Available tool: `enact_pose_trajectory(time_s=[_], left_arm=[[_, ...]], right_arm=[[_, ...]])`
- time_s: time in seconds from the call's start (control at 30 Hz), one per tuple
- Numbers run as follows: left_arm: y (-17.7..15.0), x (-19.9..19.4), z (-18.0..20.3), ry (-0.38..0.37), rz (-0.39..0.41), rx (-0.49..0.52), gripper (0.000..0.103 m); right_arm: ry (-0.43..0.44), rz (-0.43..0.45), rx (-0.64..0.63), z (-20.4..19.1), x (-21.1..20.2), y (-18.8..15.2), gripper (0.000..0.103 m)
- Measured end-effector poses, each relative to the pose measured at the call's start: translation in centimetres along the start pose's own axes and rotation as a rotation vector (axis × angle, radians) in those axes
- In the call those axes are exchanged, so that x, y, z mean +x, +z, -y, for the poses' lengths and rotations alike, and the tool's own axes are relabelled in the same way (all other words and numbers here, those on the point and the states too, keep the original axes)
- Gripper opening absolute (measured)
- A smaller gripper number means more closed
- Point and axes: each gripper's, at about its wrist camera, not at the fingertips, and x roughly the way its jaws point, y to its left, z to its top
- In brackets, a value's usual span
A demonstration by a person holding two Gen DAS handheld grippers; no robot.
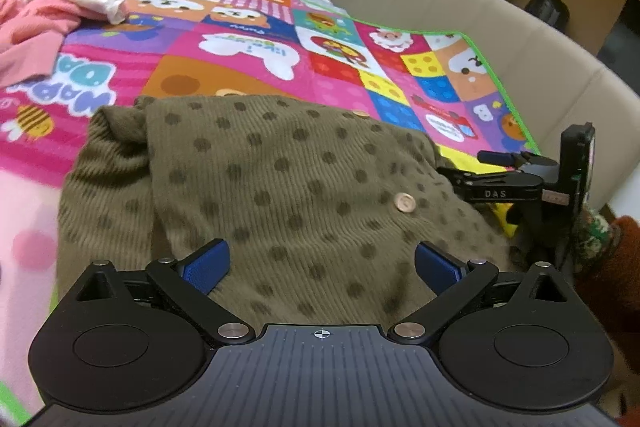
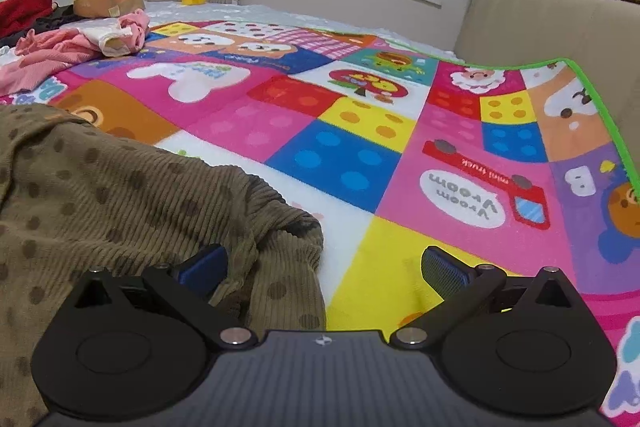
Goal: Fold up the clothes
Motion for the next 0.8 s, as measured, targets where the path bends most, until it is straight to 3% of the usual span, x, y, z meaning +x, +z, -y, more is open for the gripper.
enact_pose_trajectory(time_s=[0.2,0.33,0.43,0.5,0.67,0.8], left_arm=[[-2.3,-2.6,0.8,-0.281,-0.039,-0.138,0.103],[-4.3,-0.4,-0.5,-0.311,-0.135,-0.282,0.103],[-5.5,0.9,-1.4,-0.36,-0.18,-0.384,0.103],[-5.6,1.2,-1.5,-0.328,-0.173,-0.386,0.103],[-3.4,0.4,-1.3,-0.289,-0.127,-0.317,0.103],[-0.3,-1.8,-1.0,-0.308,-0.083,-0.184,0.103]], right_arm=[[0.124,0.097,0.003,-0.2,-2.0,3.0,0.103],[0.17,0.09,0.019,-1.1,-0.2,4.8,0.103],[0.126,0.049,-0.033,-2.0,1.8,4.5,0.103],[0.094,0.029,-0.057,-2.2,2.8,3.9,0.102],[0.116,0.016,0.005,-0.7,2.7,3.0,0.102],[0.101,0.016,-0.041,0.0,1.5,2.5,0.102]])
